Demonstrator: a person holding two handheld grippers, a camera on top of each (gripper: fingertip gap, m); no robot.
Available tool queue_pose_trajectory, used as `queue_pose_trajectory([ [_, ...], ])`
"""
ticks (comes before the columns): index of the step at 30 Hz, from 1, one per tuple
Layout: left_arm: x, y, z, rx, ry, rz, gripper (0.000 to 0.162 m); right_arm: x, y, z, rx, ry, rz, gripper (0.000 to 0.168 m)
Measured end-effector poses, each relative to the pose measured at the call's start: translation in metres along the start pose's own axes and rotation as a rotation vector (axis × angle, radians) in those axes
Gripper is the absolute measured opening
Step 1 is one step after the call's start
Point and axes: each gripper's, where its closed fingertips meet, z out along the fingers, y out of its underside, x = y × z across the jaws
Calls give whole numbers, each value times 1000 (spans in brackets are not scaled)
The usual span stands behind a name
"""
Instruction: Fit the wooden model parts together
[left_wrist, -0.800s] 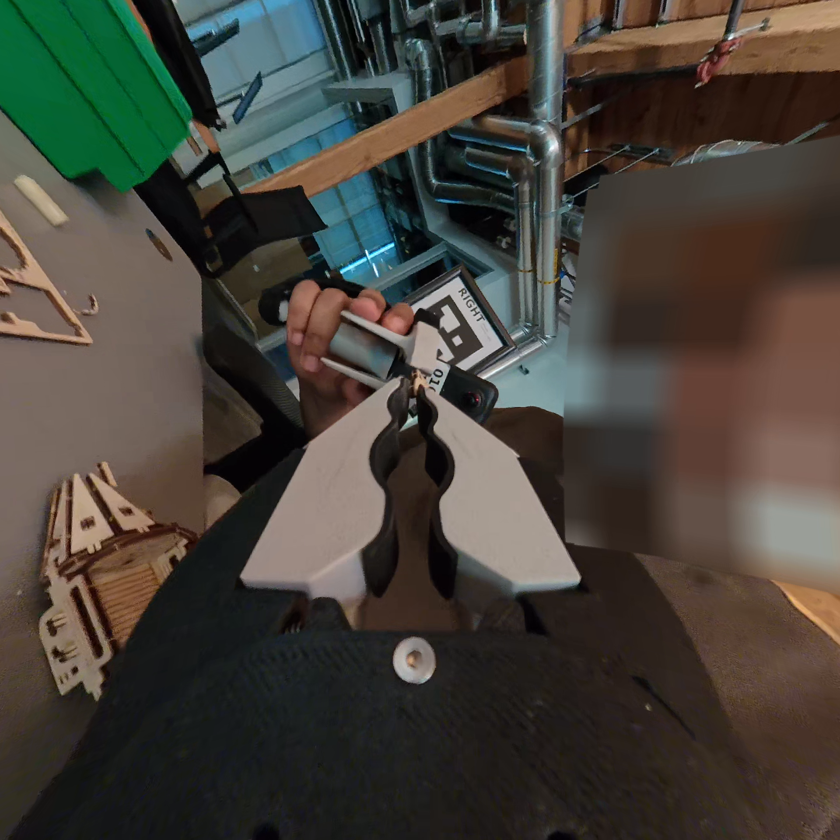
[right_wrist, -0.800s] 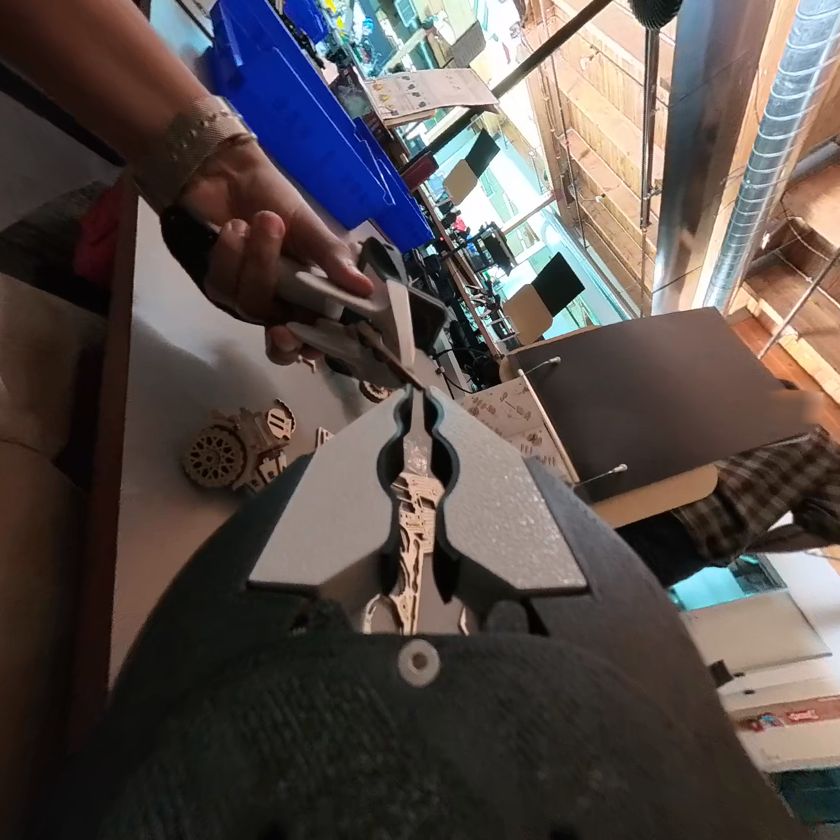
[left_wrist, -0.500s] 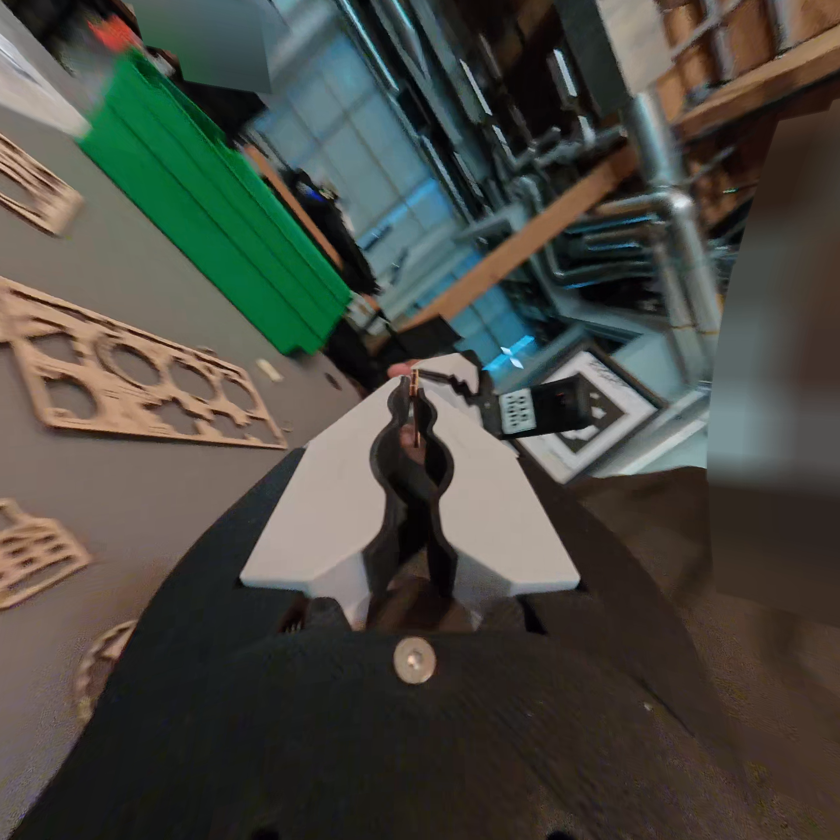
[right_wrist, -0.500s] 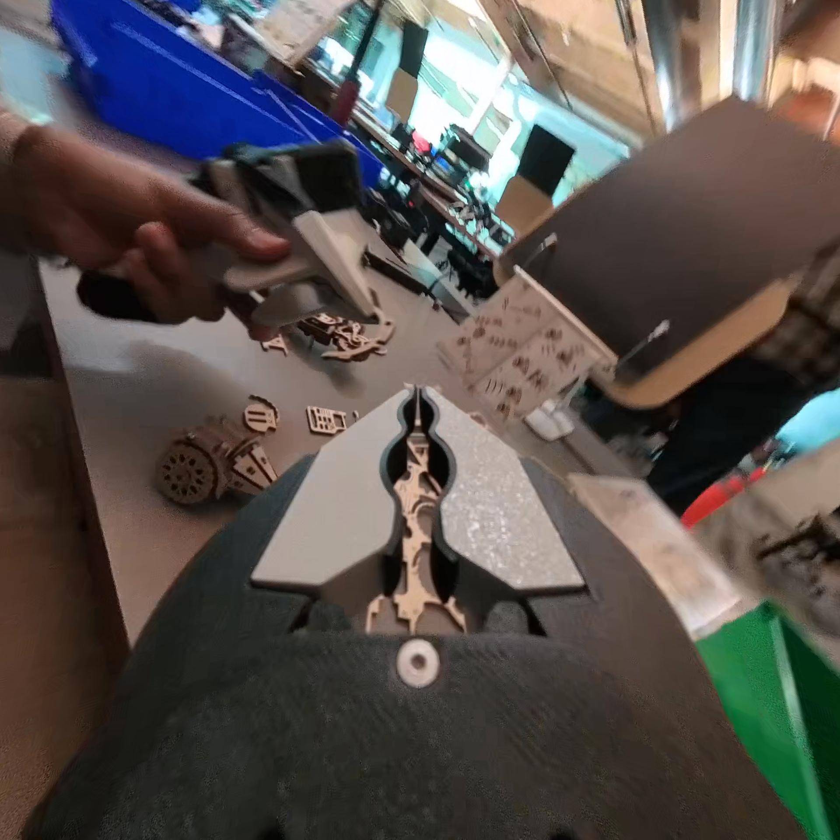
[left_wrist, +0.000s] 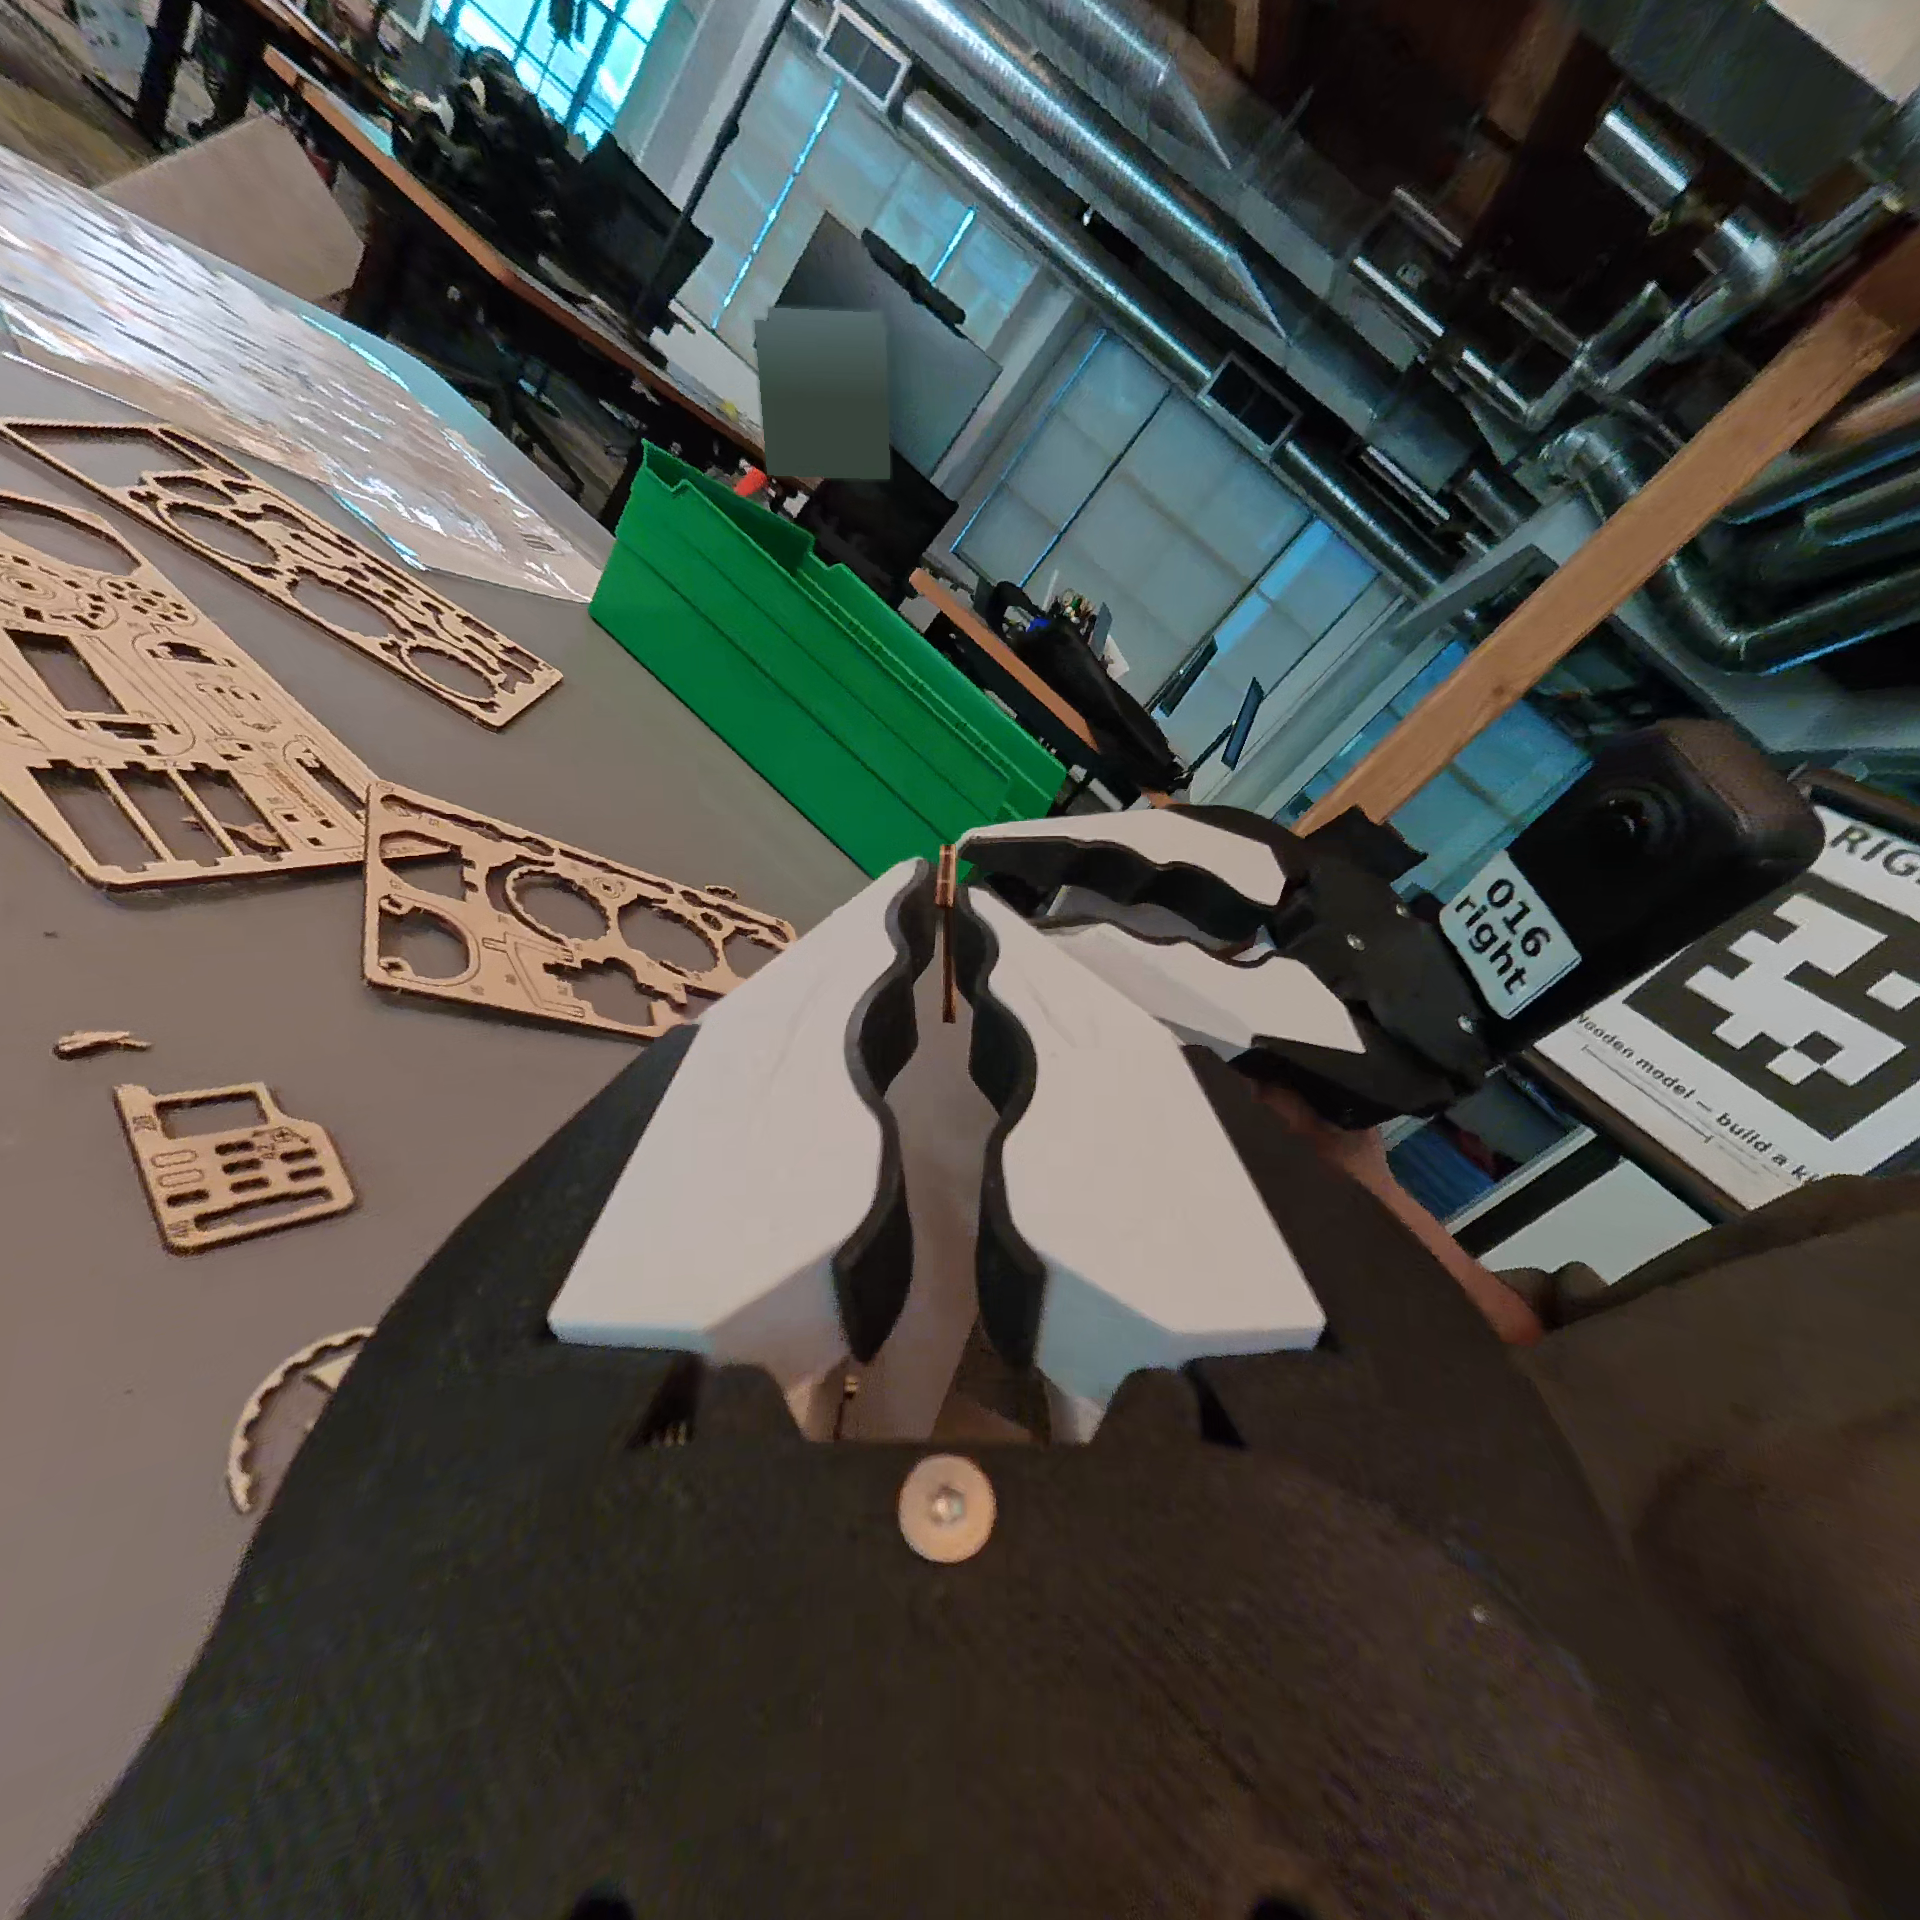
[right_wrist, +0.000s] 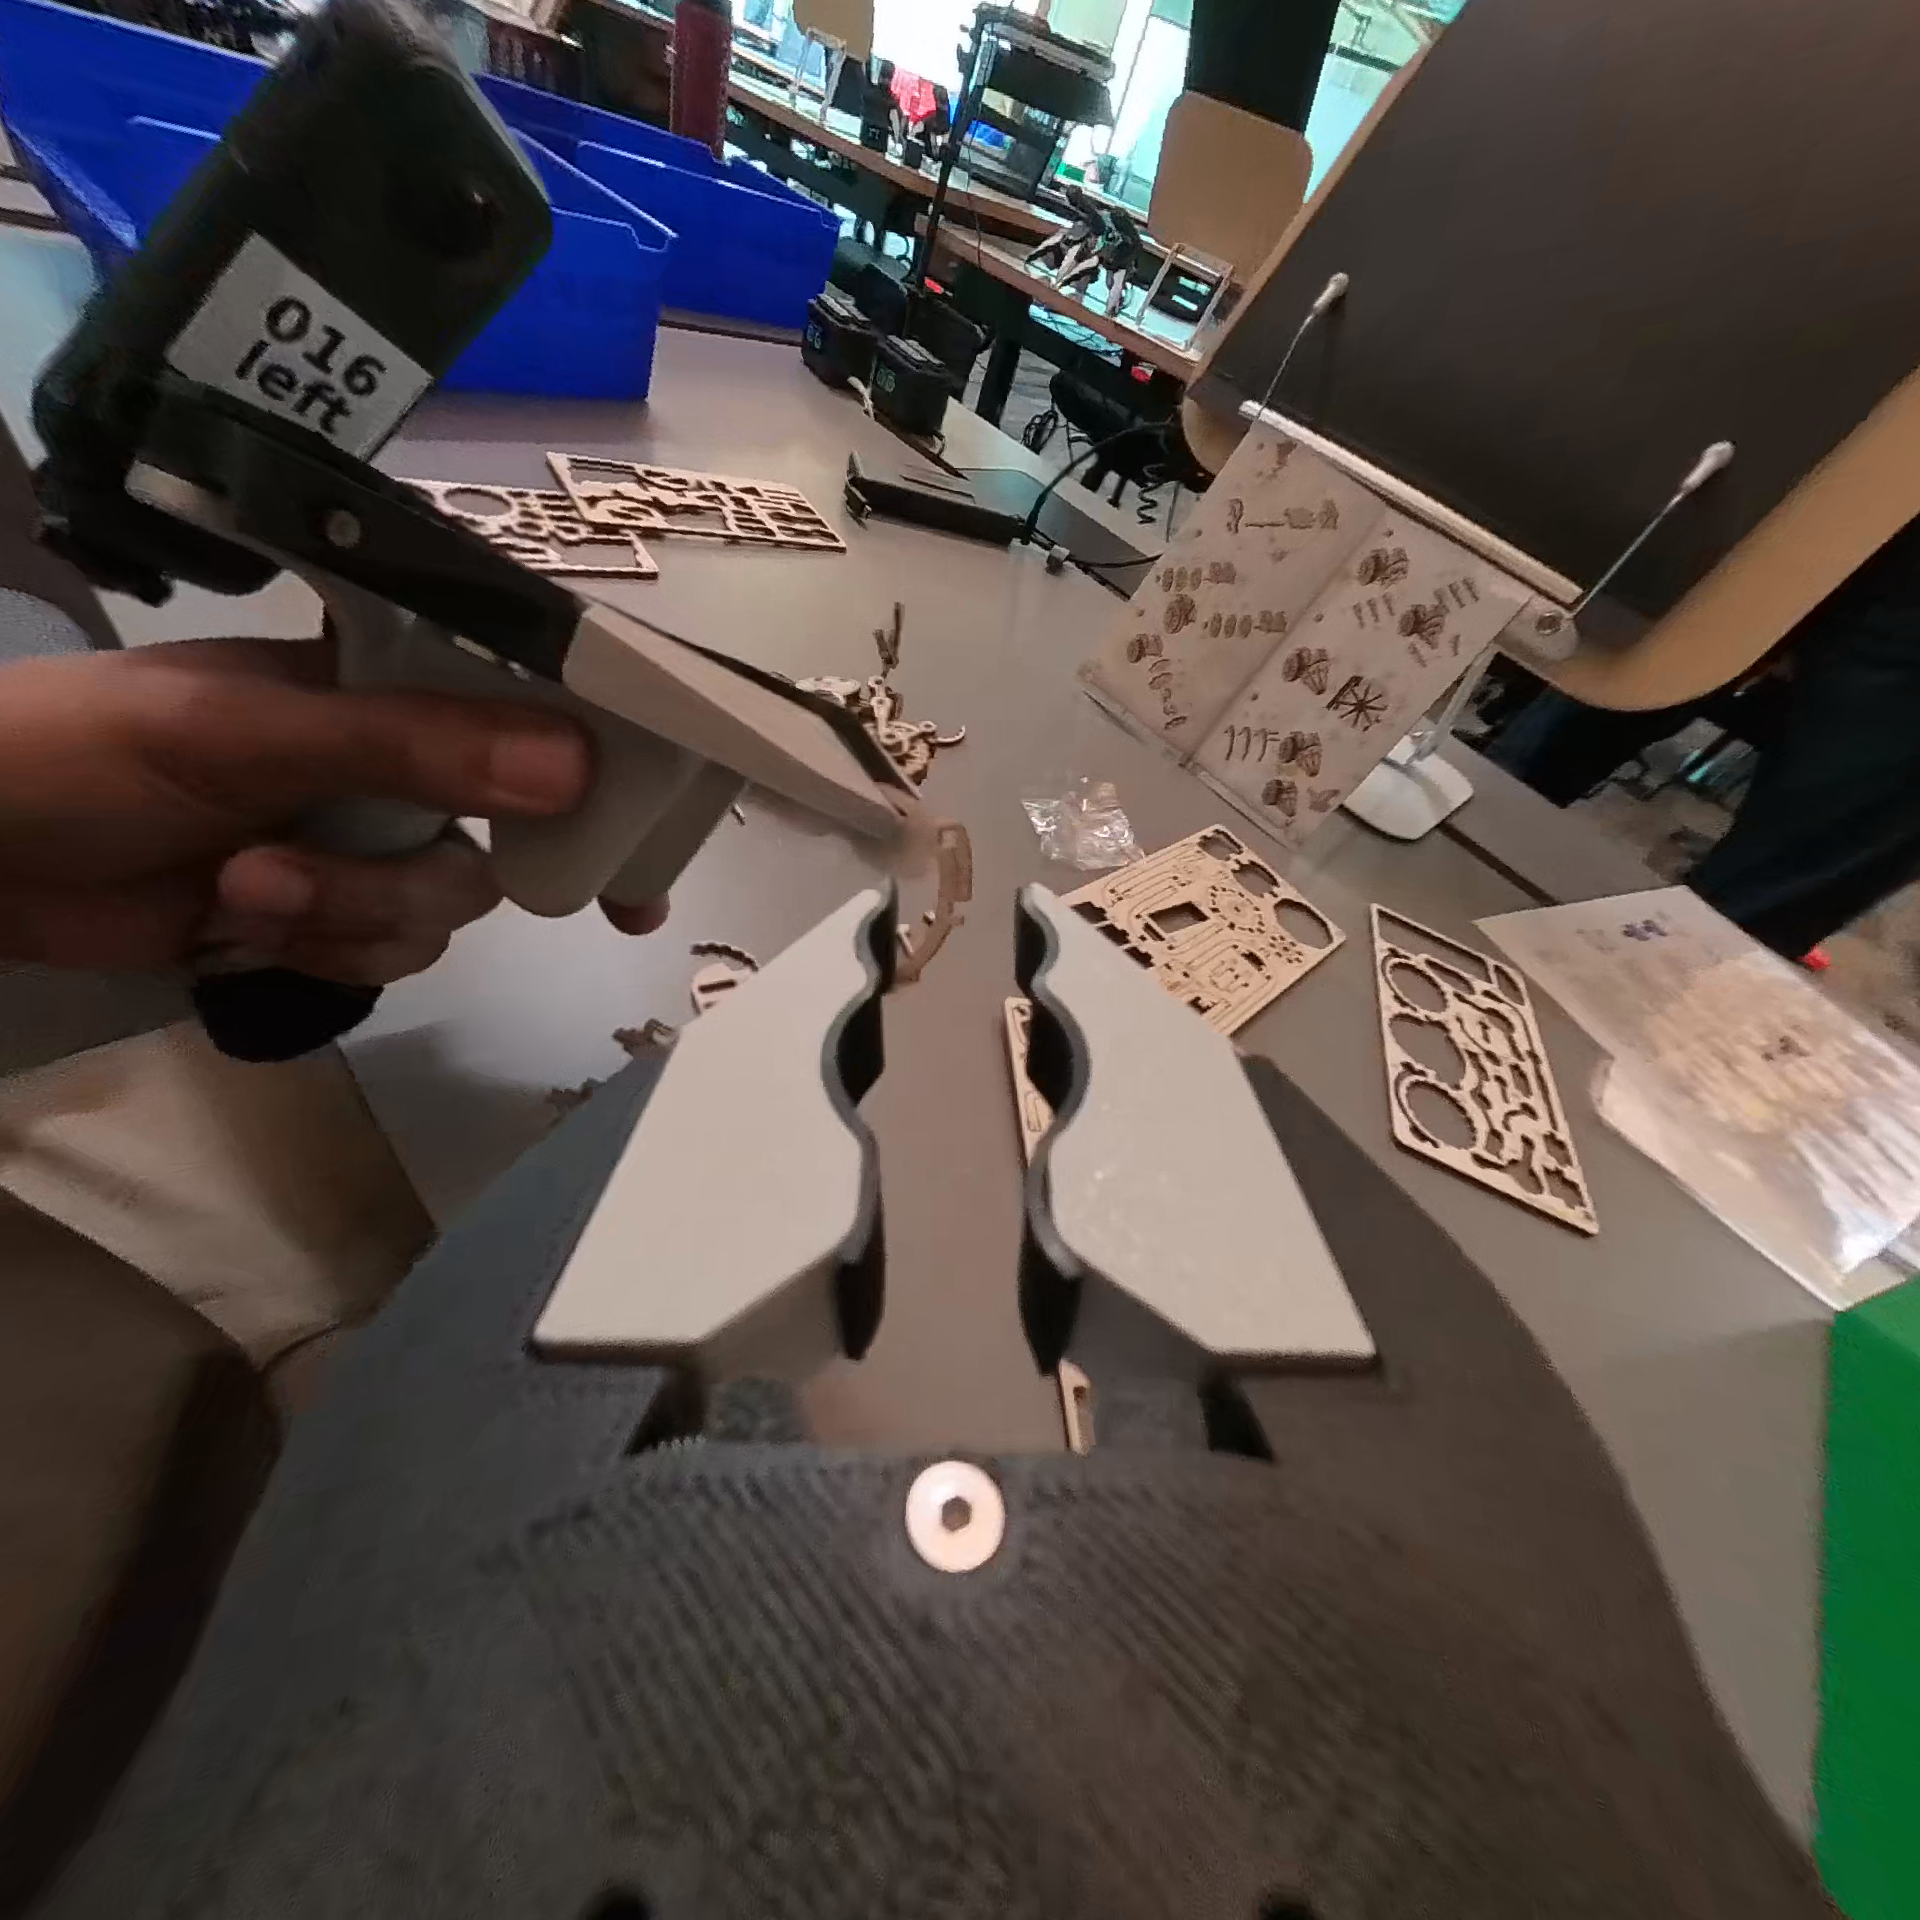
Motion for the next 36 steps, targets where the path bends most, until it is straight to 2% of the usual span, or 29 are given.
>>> queue_pose_trajectory([
  [6,8,4,-4,18,13,-23,0,-7,-3,-2,2,-13,-65,14],
  [9,10,7,-6,23,9,-16,0,-11,-7,-4,16,-28,-74,4],
  [14,12,11,-12,1,21,-15,0,-18,-7,-6,19,-71,-132,4],
  [15,12,12,-15,-5,21,-25,2,-17,-6,-7,25,-73,-156,4],
  [17,10,12,-25,-9,15,-45,16,-22,-2,-11,57,-130,-263,4],
  [21,-3,42,-49,-176,-50,-29,43,-57,26,-25,149,-296,-580,3],
  [25,-6,78,-60,-347,-76,9,45,-79,44,-25,190,-321,-839,3],
  [31,-12,95,-52,-450,-104,54,48,-86,52,-15,201,-387,-979,3],
  [36,-23,96,-50,-460,-125,63,45,-83,58,-10,193,-469,-983,3],
])
